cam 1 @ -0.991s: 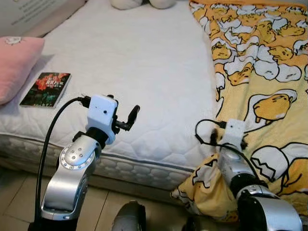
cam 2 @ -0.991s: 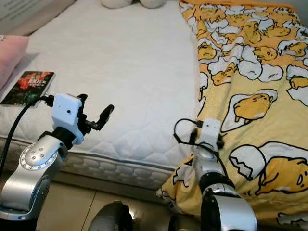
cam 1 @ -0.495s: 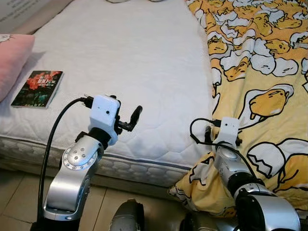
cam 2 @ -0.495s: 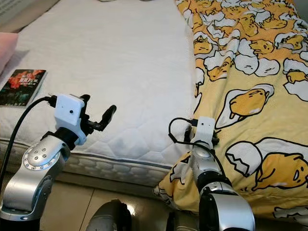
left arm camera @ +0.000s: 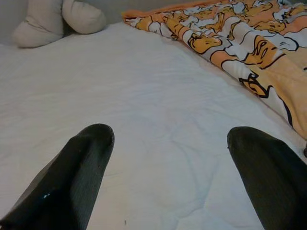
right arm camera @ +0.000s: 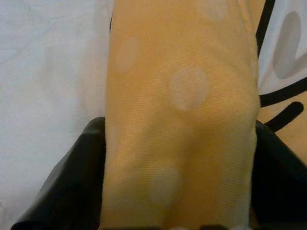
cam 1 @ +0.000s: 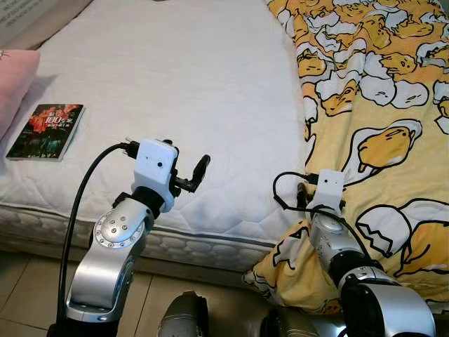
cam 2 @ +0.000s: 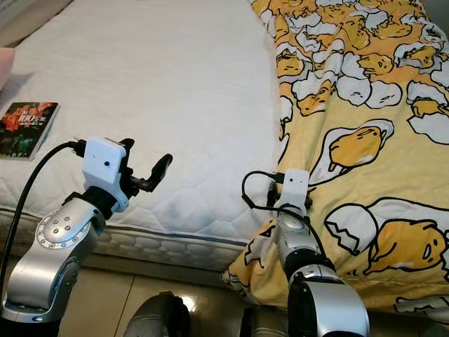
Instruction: Clean up the room
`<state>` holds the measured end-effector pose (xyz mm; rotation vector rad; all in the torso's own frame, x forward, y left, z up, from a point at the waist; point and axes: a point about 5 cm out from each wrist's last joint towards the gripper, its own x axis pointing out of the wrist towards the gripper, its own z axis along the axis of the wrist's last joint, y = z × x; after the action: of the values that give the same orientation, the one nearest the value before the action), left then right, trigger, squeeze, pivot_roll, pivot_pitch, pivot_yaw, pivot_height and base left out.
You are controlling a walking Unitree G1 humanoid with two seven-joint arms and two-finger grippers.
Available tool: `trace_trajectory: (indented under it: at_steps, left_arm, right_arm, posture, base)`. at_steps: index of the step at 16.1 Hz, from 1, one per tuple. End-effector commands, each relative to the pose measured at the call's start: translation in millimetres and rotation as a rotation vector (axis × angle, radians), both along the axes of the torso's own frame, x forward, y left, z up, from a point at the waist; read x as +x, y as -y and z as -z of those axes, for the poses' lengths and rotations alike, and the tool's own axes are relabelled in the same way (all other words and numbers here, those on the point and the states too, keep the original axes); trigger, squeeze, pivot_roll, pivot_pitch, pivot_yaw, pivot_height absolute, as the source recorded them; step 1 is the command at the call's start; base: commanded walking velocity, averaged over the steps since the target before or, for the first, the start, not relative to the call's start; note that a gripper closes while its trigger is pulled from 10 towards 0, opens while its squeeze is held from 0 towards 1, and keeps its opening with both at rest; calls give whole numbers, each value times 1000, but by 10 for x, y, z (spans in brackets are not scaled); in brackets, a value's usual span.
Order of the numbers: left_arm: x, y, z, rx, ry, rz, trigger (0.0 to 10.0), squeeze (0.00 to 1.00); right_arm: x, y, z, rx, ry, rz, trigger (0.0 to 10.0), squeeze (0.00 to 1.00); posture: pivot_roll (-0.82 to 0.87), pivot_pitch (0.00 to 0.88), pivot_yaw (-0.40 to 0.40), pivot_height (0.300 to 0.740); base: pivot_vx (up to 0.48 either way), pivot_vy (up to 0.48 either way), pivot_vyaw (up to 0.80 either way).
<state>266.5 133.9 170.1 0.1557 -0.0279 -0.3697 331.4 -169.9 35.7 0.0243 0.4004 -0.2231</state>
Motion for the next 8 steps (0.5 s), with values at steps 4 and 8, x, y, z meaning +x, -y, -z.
trace_trajectory:
  at_steps: [4, 8]
  left_arm:
    - [7, 9, -2, 5, -1, -5, 10000, 0]
    - [-3, 8, 10, 6, -4, -7, 10000, 0]
  right_arm:
    - [-19, -253, 63, 76, -32, -111, 0, 0]
    - [-32, -442, 68, 98, -22, -198, 0, 0]
  posture:
    - [197, 182, 45, 699]
    - [196, 184, 46, 699]
  base:
    - [0, 0, 0]
    - [0, 0, 0]
